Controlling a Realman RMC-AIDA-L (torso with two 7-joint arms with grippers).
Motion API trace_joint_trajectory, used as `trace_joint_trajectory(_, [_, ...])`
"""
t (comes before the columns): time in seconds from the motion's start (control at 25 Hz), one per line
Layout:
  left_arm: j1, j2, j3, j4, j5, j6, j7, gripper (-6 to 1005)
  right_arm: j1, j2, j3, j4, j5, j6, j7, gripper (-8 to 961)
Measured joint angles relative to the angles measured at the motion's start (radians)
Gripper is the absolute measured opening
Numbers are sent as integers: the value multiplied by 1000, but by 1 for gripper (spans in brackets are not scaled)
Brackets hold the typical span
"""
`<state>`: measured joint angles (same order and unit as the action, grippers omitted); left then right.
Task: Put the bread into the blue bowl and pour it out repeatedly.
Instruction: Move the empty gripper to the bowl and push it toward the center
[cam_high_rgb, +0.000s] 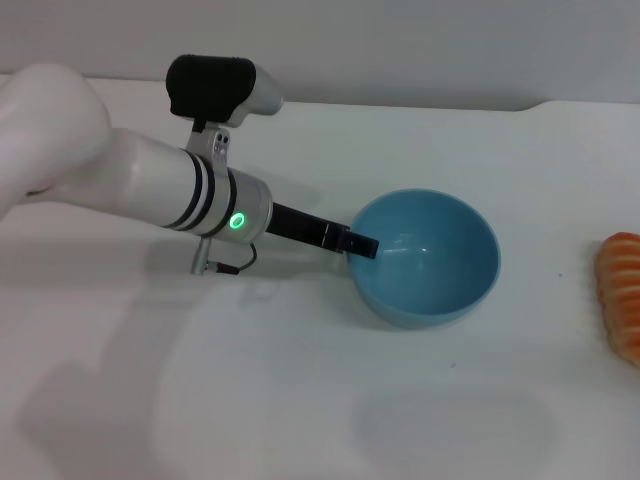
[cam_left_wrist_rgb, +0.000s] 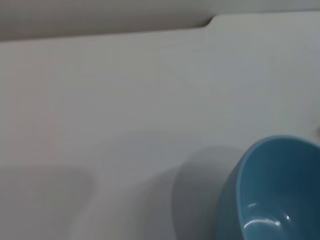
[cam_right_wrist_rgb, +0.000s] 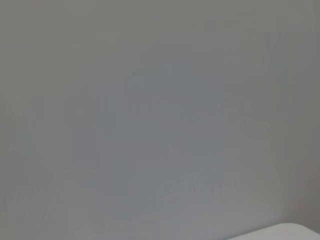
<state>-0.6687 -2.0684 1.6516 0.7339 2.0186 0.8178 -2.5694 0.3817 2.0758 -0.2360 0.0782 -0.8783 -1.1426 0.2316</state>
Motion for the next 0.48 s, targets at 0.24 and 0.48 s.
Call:
trace_joint_trajectory(0.24, [-1, -1, 43, -3, -41, -9, 0, 876, 1, 0, 0, 0, 1, 0, -1, 724])
trace_joint_trajectory(0.48, [-9, -2, 112, -6, -99, -45, 0, 877, 2, 0, 0, -1, 1, 0, -1, 721])
